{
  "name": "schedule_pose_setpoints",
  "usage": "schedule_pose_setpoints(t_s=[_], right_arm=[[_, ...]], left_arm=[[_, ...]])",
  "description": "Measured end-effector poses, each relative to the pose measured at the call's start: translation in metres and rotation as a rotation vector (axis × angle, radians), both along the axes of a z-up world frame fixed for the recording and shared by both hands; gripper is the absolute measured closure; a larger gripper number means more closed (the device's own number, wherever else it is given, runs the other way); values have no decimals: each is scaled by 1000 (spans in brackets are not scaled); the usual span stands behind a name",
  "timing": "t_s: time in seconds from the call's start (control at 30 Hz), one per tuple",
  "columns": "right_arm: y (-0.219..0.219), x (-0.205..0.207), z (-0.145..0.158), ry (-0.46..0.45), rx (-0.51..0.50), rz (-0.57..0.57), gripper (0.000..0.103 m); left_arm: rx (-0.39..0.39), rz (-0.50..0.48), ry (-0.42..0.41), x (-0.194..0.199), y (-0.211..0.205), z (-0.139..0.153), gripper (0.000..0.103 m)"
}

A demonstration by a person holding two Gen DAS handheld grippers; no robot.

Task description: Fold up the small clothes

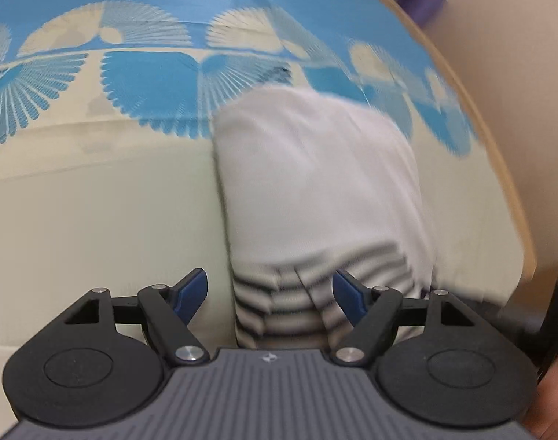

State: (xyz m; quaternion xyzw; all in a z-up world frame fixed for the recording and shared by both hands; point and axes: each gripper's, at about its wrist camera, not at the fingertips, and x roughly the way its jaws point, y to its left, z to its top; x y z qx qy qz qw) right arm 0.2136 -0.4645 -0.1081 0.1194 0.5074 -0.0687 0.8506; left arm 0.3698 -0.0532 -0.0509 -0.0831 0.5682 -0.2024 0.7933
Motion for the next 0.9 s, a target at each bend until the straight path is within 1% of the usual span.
schedule_pose_setpoints(t_s=[0.03, 0.13, 0.17, 0.2, 0.3, 0.37, 0.4, 0.43, 0.47, 0.5, 0.53, 0.57, 0.6, 0.63, 0.67, 0.7, 0.77, 0.8, 0.9], right_arm=[[-1, 2, -6, 38, -12, -2, 43], [-13, 2, -6, 39, 27, -44, 39], [-16, 2, -6, 46, 33, -52, 36], [-18, 2, -7, 56, 32, -59, 33], [-17, 4, -11, 79, 32, -69, 32], [-12, 6, -12, 85, 29, -67, 35], [-9, 11, -17, 86, 32, -61, 41], [-8, 12, -16, 84, 43, -56, 50], [-6, 12, -15, 81, 61, -54, 56], [-5, 13, -15, 80, 80, -53, 69], [-3, 14, -14, 80, 98, -51, 76], [-1, 15, -13, 79, 95, -47, 79], [2, 17, -11, 78, 87, -36, 84], [6, 18, -9, 74, 77, -30, 88], [9, 19, -7, 71, 71, -32, 89], [11, 21, -5, 68, 76, -35, 90], [23, 24, 3, 44, 122, -17, 91], [33, 27, 8, 20, 152, 8, 91], [71, 36, 21, -32, 225, 92, 91]], left_arm=[[-14, 19, 8, 8, 1, -3, 23], [-47, 58, 30, 29, 3, -23, 21], [-62, 63, 41, 34, 3, -31, 18], [-84, 66, 56, 40, 3, -40, 16], [-169, 97, 117, 51, 6, -64, 14], [-251, 138, 165, 54, 8, -77, 15], [-278, 147, 170, 55, 8, -81, 18], [-297, 141, 170, 56, 5, -82, 23], [-316, 127, 171, 56, 2, -82, 31], [-294, 121, 154, 55, -1, -79, 42], [-281, 108, 135, 53, -3, -75, 49], [-277, 91, 119, 52, -4, -70, 59], [-278, 79, 106, 52, -1, -63, 65], [-285, 81, 101, 53, 3, -55, 66], [-285, 86, 90, 55, 8, -45, 67], [-265, 79, 52, 55, 15, -31, 67], [-211, 61, -26, 54, 31, -5, 67], [-194, 68, -54, 55, 47, 5, 67], [-154, 118, -82, 58, 99, 16, 64]])
